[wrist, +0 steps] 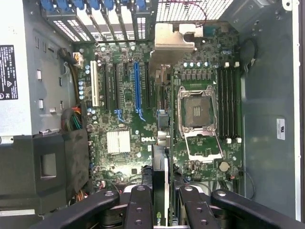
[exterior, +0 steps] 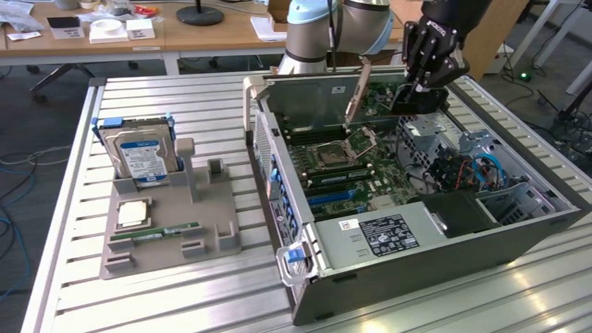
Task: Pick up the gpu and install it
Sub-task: 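Insert the gpu into the slot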
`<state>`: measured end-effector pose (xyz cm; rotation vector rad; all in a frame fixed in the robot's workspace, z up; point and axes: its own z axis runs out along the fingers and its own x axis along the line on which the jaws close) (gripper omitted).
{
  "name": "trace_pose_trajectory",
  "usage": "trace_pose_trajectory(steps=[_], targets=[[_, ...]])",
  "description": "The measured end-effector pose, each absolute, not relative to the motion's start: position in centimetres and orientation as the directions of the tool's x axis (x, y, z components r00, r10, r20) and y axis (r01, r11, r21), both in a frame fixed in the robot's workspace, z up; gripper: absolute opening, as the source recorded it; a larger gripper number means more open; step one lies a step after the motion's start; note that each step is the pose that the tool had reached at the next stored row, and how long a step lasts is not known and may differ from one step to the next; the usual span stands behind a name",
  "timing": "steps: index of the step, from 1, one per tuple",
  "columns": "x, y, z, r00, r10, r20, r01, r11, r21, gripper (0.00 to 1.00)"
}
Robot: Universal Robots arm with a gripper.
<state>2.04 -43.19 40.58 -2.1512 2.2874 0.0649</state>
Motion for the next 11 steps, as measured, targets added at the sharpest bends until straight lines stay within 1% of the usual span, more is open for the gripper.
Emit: trace_pose_trajectory(steps=[6,11], targets=[[1.84,-43.18,40.16,-0.042,-0.999,-0.030,-0.999,0.041,0.010,0.26],[1.77,-43.17,40.05,-0.038,-0.999,-0.030,-0.999,0.038,0.008,0.26]])
